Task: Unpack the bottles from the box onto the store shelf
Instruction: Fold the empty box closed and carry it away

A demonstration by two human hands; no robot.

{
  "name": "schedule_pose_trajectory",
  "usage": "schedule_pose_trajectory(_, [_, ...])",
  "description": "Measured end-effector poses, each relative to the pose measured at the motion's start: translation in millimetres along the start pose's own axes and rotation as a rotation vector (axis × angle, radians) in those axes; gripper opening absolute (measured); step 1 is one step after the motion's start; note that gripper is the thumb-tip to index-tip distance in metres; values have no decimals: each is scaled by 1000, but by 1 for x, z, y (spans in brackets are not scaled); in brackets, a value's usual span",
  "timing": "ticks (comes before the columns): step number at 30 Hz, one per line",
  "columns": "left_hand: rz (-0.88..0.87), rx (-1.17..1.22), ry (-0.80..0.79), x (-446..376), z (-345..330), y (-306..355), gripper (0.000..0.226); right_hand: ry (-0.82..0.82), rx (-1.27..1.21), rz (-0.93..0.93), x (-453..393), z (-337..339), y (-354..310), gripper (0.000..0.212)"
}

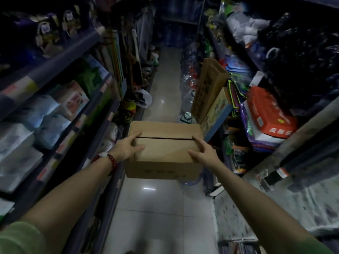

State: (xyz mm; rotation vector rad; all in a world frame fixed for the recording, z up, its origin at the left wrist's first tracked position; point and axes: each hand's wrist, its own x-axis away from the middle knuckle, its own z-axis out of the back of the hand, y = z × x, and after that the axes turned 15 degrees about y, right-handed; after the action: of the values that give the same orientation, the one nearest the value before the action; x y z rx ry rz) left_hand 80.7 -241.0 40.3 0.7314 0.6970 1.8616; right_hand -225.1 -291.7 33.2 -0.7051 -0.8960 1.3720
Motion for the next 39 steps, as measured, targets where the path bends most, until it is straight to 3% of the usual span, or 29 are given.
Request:
schedule_pose_trajectory(13, [-102, -113, -104, -225, -3, 38, 66, 89, 105, -26, -183, -47, -30, 65])
schedule_pose_trajectory(20, [-60, -150, -108, -332, -29, 50, 69, 102, 133, -40, -290, -56, -30, 66])
schedule_pose_trajectory(31, [76, -156, -79, -469, -99, -20, 69, -11, 165, -33, -441, -140, 47, 66])
schedule_pose_trajectory(39, [37, -164, -61, -550, -198, -142, 66, 61, 219, -15, -501, -252, 186, 63])
